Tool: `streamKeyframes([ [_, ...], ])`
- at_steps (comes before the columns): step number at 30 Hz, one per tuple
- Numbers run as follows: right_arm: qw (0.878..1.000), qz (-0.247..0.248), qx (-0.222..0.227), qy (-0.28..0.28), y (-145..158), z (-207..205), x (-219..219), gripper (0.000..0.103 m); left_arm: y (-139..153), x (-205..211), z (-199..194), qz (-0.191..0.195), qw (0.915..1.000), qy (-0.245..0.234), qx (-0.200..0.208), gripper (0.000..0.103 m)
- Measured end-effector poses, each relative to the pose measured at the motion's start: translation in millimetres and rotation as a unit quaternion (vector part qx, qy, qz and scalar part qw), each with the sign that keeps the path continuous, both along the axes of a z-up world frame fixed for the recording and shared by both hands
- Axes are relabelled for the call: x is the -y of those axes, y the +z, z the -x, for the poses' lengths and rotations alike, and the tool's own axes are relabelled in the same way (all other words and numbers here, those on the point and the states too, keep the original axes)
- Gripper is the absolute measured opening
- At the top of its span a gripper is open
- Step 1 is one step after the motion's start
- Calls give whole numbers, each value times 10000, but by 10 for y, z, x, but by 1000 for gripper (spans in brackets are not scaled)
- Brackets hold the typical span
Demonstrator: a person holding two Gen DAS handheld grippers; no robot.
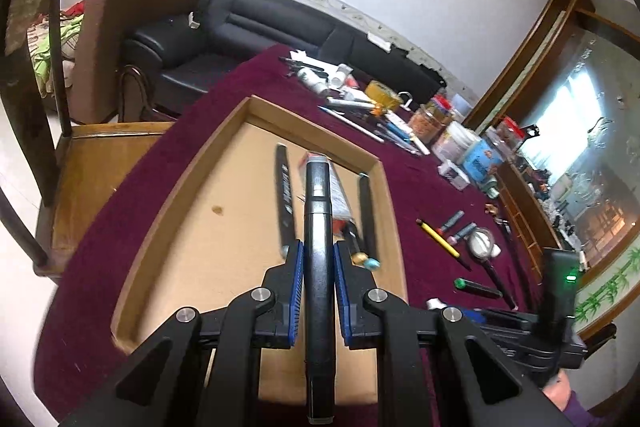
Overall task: Organize rigid objects
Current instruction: 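Place the marker and the white bottle into the cardboard tray, opening both tools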
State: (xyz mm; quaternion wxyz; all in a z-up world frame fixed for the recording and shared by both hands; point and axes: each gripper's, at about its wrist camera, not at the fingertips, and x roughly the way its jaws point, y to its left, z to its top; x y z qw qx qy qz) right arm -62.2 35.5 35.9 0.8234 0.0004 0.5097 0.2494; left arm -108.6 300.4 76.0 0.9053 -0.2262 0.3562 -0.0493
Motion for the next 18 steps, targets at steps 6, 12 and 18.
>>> streamKeyframes([
  [6,9995,-279,145,57,332,-227,-161,20,9,-144,-528,-356,9987,-69,-358,15],
  [12,9989,-461,-14,78,481,-743,-602,20,-185,-233,-1132,-231,9956,-220,-883,15],
  [18,9999,-119,28,-56,383,-1284,-1055,20,-388,-301,-1473,-397,9920,-58,-1193,15],
])
